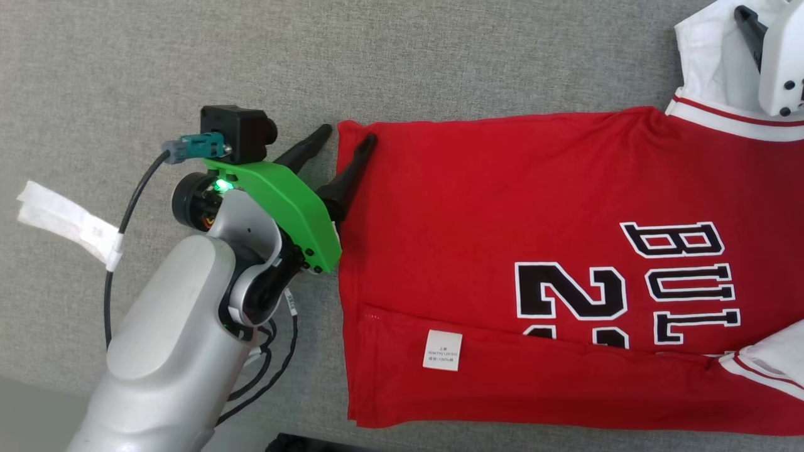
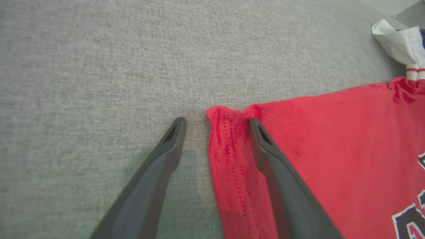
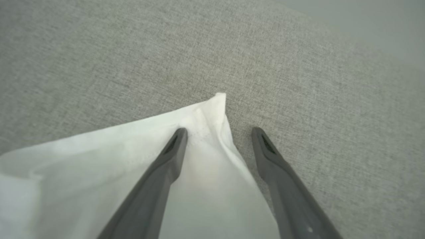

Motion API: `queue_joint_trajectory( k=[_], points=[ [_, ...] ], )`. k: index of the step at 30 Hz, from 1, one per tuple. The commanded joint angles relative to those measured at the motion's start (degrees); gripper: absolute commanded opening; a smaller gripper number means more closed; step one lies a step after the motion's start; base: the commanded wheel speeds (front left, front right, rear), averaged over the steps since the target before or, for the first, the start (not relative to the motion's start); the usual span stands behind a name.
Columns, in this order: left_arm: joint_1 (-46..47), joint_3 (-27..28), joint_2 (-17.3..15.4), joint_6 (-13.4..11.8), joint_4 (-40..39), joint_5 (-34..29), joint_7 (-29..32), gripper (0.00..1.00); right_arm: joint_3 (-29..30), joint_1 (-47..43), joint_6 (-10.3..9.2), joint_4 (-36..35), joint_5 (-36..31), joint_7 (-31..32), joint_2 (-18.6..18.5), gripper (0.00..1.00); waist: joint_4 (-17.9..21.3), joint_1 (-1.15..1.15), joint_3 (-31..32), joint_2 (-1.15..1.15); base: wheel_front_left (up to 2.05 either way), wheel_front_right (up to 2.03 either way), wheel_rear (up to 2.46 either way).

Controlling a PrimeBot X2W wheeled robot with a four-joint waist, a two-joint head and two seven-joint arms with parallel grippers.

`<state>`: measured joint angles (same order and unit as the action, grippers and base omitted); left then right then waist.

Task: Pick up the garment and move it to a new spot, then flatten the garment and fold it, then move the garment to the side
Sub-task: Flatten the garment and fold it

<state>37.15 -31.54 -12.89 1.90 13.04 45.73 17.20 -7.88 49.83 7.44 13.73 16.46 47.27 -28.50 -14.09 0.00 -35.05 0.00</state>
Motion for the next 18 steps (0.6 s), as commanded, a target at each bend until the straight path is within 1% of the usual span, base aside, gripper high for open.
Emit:
queue_joint_trajectory(
  k=[1, 2, 3, 4, 5, 8, 9, 11, 14, 16, 17, 18],
  points=[
    [-0.62, -2.12, 1.42, 0.89, 0.74, 0.35, 1.73, 0.49, -1.70, -0.98, 0.07, 1.51, 0.45, 0.05, 1.01, 0.75, 0.05, 0.00, -0.01, 0.00, 0.00, 0.00, 0.00],
    [-0.43, -2.24, 1.48, 0.96, 0.62, 0.42, 1.68, 0.38, -1.97, -0.79, 0.06, 1.71, 0.55, -0.25, 1.18, 0.44, 0.11, 0.00, -0.01, 0.00, 0.00, 0.00, 0.00],
    [-0.17, -2.26, 1.48, 0.76, 0.55, 0.35, 1.76, 0.26, -2.62, -0.44, 0.06, 1.72, 0.19, -1.12, 0.99, 0.22, 0.24, 0.00, -0.03, 0.00, 0.00, 0.00, 0.00],
    [0.04, -2.41, 1.37, 0.75, 0.55, 0.11, 1.86, 0.09, -3.13, -0.23, 0.05, 1.79, -0.20, -1.70, 0.80, 0.03, 0.37, 0.00, -0.04, 0.00, 0.00, 0.00, 0.00],
    [0.12, -2.43, 1.37, 0.71, 0.62, 0.03, 1.98, 0.00, -3.65, -0.15, 0.04, 2.06, -0.05, -2.07, 0.64, 0.00, 0.51, 0.00, -0.02, 0.00, 0.00, 0.00, 0.00],
    [0.56, -1.74, 1.23, 0.71, 0.58, 0.35, 1.11, 0.00, -2.62, 1.60, -0.01, 2.41, -0.50, -6.20, 0.53, 0.00, 1.21, 0.00, 0.13, 0.00, 0.00, 0.00, 0.00],
    [0.98, -0.98, 0.92, 0.09, 0.66, 0.00, 0.03, 0.00, -1.72, 2.42, -0.01, 2.59, -0.91, -7.99, 0.60, 0.00, 1.52, 0.00, 0.28, 0.00, 0.00, 0.00, 0.00],
    [1.50, -0.18, 0.51, -0.51, 1.08, -0.58, -1.04, 0.00, -0.80, 3.08, 0.00, 3.38, -1.25, -9.89, 0.74, 0.00, 2.11, 0.00, 0.67, 0.00, 0.00, 0.00, 0.00],
    [2.04, 0.67, -0.02, -0.71, 1.21, -0.69, -1.84, 0.00, 0.79, 3.86, 0.00, 4.31, -0.92, -11.81, 0.62, 0.00, 2.94, 0.00, 1.56, 0.00, 0.00, 0.00, 0.00],
    [2.25, 1.36, -0.43, -1.02, 1.06, -0.71, -2.57, 0.00, 1.57, 3.99, 0.00, 4.40, -0.59, -13.44, 0.58, 0.00, 3.56, 0.00, 2.32, 0.00, 0.00, 0.00, 0.00],
    [1.80, 2.59, -1.02, -1.65, 0.45, -0.49, -3.74, 0.00, 3.04, 3.06, 0.00, 3.73, 0.25, -15.97, 0.93, 0.00, 4.54, 0.00, 3.86, 0.00, 0.00, 0.00, 0.00],
    [1.42, 2.97, -1.33, -1.90, 0.28, -0.38, -3.98, 0.00, 3.15, 2.41, 0.00, 3.51, 0.51, -16.46, 0.91, 0.00, 4.86, 0.00, 4.41, 0.00, 0.00, 0.00, 0.00]
  ],
)
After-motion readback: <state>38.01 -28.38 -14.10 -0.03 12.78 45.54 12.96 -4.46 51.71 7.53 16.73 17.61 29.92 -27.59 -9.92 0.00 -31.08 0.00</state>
